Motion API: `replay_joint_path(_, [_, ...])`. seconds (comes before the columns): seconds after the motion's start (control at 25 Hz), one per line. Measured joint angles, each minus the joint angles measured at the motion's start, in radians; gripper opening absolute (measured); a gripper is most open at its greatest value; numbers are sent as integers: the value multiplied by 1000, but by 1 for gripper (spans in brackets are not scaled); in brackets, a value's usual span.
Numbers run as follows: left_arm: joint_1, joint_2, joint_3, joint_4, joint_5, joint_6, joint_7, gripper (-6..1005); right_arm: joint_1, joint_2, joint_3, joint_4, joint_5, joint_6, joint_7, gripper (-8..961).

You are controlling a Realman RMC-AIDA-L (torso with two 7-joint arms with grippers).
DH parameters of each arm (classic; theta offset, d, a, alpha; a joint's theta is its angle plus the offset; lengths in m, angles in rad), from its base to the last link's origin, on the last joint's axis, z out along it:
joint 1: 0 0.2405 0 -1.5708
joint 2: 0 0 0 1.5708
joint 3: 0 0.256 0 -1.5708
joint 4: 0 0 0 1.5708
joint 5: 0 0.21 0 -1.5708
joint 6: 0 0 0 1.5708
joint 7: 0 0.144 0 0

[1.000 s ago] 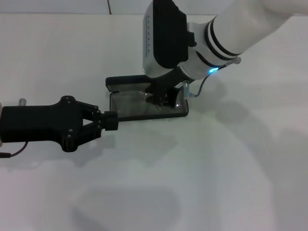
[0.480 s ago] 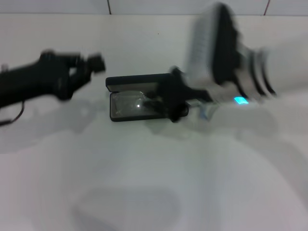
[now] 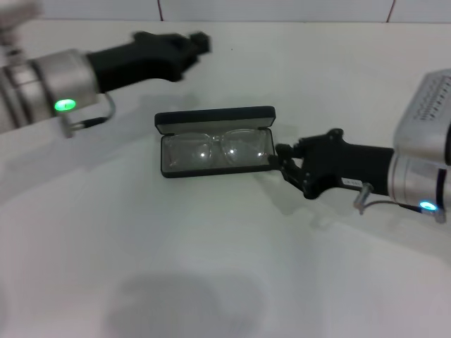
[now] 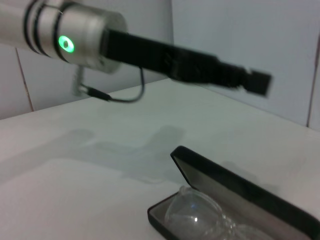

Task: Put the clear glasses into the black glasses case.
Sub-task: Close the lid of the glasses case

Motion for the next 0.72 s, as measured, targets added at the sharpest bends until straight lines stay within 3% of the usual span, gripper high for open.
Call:
replay_joint_path(0.12, [-49, -3, 94, -57, -1, -117, -15, 112, -5, 0, 15, 17, 5, -33, -2, 156])
replay_joint_path(0.24, [-58, -4, 135, -72, -3, -165, -24, 112, -8, 1, 16, 17, 6, -47, -3, 156])
replay_joint_path(0.28, [-66, -6, 188, -102, -6, -233, -40, 112, -9, 2, 17, 16, 7, -47, -3, 156])
replay_joint_path(0.72, [-40, -12, 197, -160, -12, -243, -41, 112, 1, 0, 53, 23, 9, -71, -4, 156])
